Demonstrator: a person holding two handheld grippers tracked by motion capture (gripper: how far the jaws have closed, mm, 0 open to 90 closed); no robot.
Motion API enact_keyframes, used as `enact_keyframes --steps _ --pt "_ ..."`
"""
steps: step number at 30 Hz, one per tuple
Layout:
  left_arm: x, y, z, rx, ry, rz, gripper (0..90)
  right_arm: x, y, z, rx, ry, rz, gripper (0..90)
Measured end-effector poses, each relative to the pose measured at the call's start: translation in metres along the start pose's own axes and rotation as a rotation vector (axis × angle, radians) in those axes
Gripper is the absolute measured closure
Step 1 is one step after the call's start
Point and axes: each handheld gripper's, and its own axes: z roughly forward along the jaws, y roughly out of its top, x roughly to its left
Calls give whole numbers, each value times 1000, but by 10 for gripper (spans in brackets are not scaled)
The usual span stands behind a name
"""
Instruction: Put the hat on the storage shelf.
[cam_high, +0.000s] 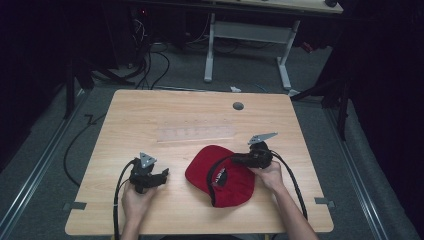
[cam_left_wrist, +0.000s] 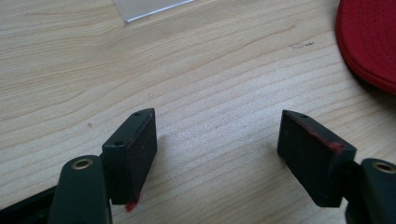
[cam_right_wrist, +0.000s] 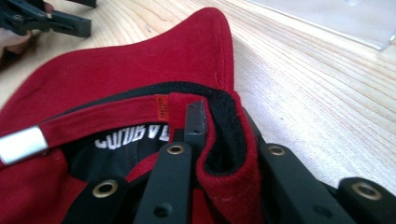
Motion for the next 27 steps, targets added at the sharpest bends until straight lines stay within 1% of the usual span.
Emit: enact_keyframes --steps 3,5,9,10,13,18,21,22,25,27 --pt "0 0 0 0 0 0 288 3 0 -3 -10 6 -4 815" --pt "0 0 0 0 0 0 287 5 0 -7 -23 8 1 818" --pt "0 -1 0 6 -5 6 274 9 1 -11 -29 2 5 819" --pt "0 -1 0 7 -5 7 271 10 2 -14 -34 3 19 819" --pt "-1 -1 -1 8 -7 9 267 12 3 -17 -39 -1 28 820" --pt "-1 -1 -1 11 -10 11 260 15 5 -24 -63 3 54 821" --pt "-1 -1 -1 12 -10 11 255 16 6 -28 -73 -3 67 822" --pt "-1 -1 -1 14 -13 10 253 16 6 -28 -77 -5 64 822" --pt "-1 -1 0 13 -9 7 248 16 6 -32 -82 -9 90 822" --pt "-1 -1 0 14 -5 8 234 18 7 -34 -86 -15 95 822"
